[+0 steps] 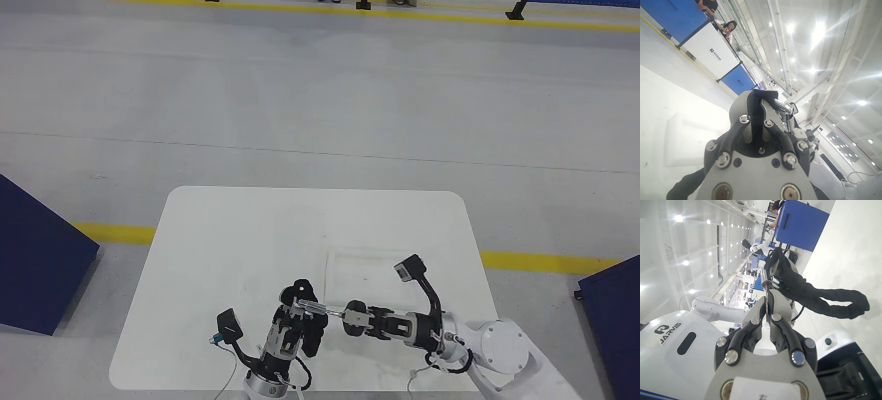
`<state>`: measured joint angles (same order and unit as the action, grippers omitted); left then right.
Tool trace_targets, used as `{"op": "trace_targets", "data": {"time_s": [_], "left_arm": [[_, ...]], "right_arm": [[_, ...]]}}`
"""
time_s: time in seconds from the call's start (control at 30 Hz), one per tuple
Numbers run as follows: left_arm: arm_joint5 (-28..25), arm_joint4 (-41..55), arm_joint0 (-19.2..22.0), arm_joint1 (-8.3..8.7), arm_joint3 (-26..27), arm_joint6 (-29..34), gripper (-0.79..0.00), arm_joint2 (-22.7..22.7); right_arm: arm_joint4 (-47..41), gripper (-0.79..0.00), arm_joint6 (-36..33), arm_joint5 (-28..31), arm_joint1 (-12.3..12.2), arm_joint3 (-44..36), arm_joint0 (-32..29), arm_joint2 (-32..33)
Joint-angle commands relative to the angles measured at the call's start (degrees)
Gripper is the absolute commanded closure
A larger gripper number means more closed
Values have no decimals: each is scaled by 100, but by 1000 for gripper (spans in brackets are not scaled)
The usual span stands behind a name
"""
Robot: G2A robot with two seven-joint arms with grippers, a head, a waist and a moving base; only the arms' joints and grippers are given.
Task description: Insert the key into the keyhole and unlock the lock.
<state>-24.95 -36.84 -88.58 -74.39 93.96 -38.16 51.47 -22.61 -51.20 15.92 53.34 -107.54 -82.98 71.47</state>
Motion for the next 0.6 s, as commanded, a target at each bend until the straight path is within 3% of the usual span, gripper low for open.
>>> {"op": "trace_targets", "data": {"time_s": [0.0,0.57], "left_arm": [[0,0,0,0,0,0,0,0],[0,0,0,0,0,0,0,0]], "right_arm": [[13,0,11,-7,8,6,18,-22],[65,0,-51,-97,58,58,157,-118]]}}
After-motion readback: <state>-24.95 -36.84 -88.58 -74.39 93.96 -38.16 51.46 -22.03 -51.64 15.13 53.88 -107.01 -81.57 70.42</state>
